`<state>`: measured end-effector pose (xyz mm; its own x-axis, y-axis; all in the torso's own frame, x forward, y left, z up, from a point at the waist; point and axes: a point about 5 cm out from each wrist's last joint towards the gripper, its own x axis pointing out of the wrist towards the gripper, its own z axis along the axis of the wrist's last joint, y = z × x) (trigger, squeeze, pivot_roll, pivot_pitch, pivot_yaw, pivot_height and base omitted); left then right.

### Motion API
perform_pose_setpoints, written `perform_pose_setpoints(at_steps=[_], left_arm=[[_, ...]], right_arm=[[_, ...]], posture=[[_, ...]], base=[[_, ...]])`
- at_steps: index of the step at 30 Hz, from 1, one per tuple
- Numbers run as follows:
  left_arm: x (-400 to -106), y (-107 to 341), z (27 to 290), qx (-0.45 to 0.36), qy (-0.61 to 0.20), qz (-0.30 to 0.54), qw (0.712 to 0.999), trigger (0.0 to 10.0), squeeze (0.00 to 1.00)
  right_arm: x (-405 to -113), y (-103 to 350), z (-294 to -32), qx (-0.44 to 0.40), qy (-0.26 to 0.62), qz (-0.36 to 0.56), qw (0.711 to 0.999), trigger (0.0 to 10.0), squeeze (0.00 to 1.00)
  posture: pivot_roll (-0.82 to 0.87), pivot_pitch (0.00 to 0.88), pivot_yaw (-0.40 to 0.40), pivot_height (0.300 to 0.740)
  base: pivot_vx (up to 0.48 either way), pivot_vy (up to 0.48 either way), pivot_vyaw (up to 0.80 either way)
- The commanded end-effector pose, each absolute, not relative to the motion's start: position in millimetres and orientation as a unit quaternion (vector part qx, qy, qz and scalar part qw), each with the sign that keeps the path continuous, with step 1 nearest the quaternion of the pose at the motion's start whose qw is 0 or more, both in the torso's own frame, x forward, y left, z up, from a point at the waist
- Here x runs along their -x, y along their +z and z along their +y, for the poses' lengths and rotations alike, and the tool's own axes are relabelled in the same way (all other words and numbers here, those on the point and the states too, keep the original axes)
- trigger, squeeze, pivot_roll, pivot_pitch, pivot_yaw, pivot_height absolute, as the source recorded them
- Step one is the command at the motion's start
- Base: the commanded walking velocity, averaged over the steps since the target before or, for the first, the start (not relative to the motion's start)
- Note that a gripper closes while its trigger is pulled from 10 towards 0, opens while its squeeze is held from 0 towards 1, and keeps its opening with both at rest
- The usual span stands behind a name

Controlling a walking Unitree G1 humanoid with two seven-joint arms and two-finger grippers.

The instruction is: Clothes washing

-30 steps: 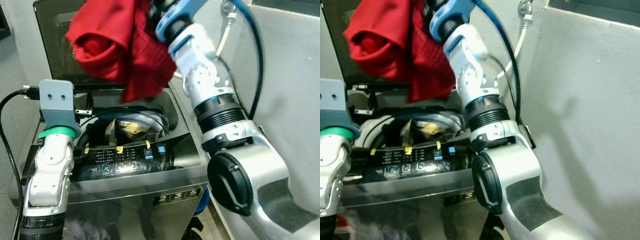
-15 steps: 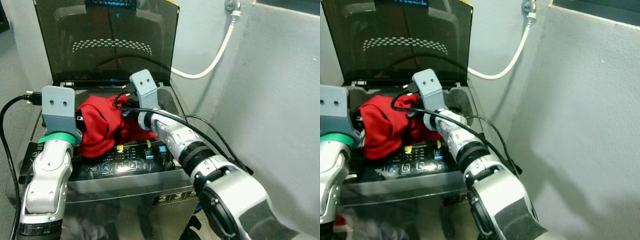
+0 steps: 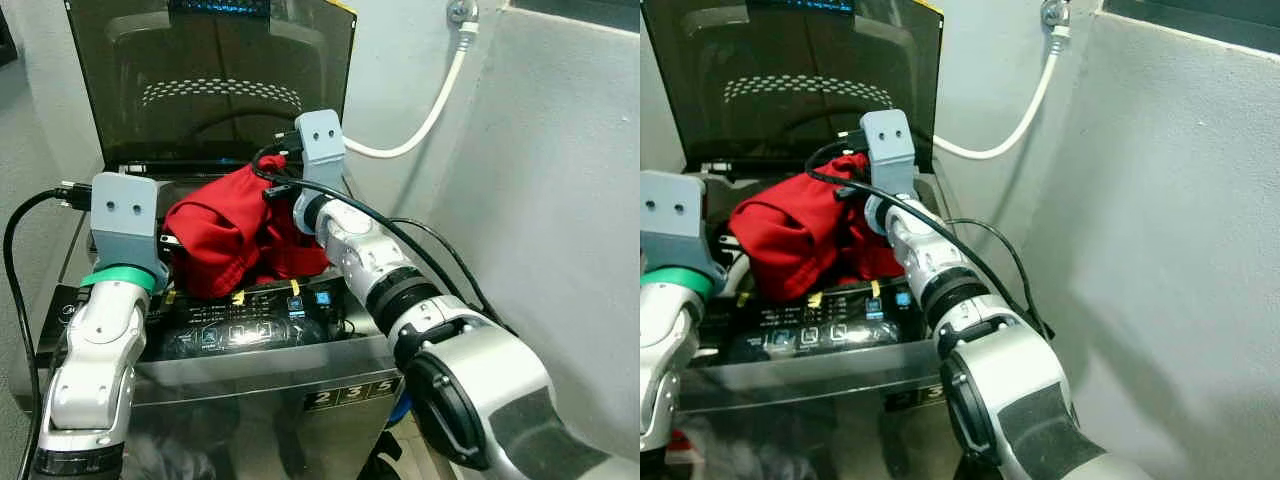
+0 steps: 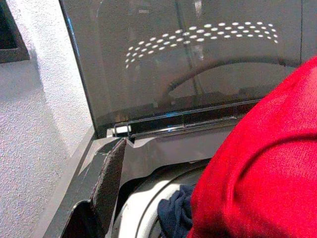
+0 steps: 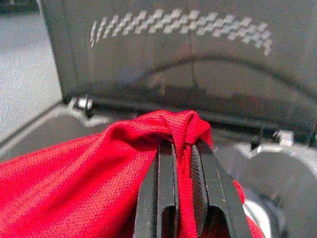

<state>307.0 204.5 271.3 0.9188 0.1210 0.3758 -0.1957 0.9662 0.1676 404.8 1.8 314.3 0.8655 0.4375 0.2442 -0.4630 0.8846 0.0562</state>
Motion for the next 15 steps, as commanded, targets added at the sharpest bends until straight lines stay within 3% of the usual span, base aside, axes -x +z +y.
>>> perform_pose_setpoints(at_steps=[1,4,5,8,9,12,15], left_arm=[[-305.7,270.1,204.6,-0.105,0.079,-0.181,0.975,10.0,0.0],[-305.9,270.4,204.4,-0.105,0.077,-0.181,0.975,10.0,0.0],[-306.5,270.1,202.3,-0.102,0.063,-0.178,0.977,10.0,0.0],[-306.5,270.1,202.3,-0.102,0.063,-0.178,0.977,10.0,0.0],[-307.0,268.9,198.9,-0.099,0.041,-0.171,0.98,10.0,0.0],[-307.0,268.9,198.9,-0.099,0.041,-0.171,0.98,10.0,0.0],[-308.4,266.2,191.6,-0.097,0.003,-0.157,0.983,10.0,0.0]], right_arm=[[-404.5,344.2,-6.9,-0.095,0.208,-0.167,0.959,10.0,0.0],[-404.7,354.6,-12.5,-0.116,0.196,-0.184,0.956,10.0,0.0],[-403.9,345.1,-2.5,-0.082,0.241,-0.15,0.955,10.0,0.0],[-403.9,345.1,-2.5,-0.082,0.241,-0.15,0.955,10.0,0.0],[-402.7,329.9,7.1,-0.042,0.285,-0.103,0.952,10.0,1.0],[-402.7,329.9,7.1,-0.042,0.285,-0.103,0.952,10.0,1.0],[-401.7,311.6,13.1,0.01,0.319,-0.046,0.947,10.0,1.0]], posture=[[0.16,0.0,-0.017,0.74],[0.16,0.0,-0.016,0.74],[0.16,0.0,-0.011,0.74],[0.16,0.0,-0.011,0.74],[0.16,0.0,-0.005,0.74],[0.16,0.0,-0.005,0.74],[0.16,0.0,0.006,0.74]], base=[[0.0,0.0,0.0],[0.0,0.0,0.0],[0.0,0.0,0.0],[0.0,0.0,0.0],[0.0,0.0,0.0],[0.0,0.0,0.0],[0.0,0.0,0.0]])
